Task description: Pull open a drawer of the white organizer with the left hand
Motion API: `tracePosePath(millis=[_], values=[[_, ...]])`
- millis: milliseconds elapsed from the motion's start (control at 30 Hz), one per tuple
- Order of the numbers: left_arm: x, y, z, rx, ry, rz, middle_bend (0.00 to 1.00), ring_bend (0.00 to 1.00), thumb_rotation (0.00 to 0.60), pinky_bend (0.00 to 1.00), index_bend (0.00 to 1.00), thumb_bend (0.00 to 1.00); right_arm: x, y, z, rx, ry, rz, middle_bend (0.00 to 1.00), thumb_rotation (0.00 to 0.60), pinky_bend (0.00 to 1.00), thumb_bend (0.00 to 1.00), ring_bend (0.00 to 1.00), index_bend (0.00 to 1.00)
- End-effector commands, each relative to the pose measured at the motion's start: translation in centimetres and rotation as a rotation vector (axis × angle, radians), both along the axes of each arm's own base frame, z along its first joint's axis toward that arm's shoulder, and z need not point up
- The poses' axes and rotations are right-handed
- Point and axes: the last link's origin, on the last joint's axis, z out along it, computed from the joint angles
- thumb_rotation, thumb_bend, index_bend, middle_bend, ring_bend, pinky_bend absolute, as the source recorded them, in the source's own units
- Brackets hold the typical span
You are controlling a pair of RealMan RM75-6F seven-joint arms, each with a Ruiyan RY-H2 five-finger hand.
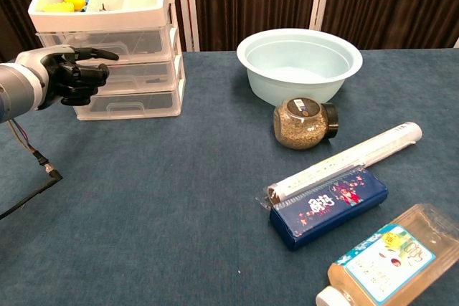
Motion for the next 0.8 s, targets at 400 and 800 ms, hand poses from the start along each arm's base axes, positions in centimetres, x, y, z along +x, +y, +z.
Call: tracePosePath(millis=[400,800], values=[[0.4,-0.3,-0.6,-0.012,-0.008,-0.020,1.00,0.95,0.600,1.00,0.24,0.72,0.0,0.0,0.1,0.000,-0.002,-0.001,0.00,0.600,0.00,0.07,0.00,0.00],[-0.7,-1.9,-0.1,-0.027,-0.012,-0.022,1.00,0.95,0.600,1.00,0.26,0.72,0.0,0.1,0.0,0.001,0.002,0.001,0.00,0.600,0.00,0.07,0.00,0.00]])
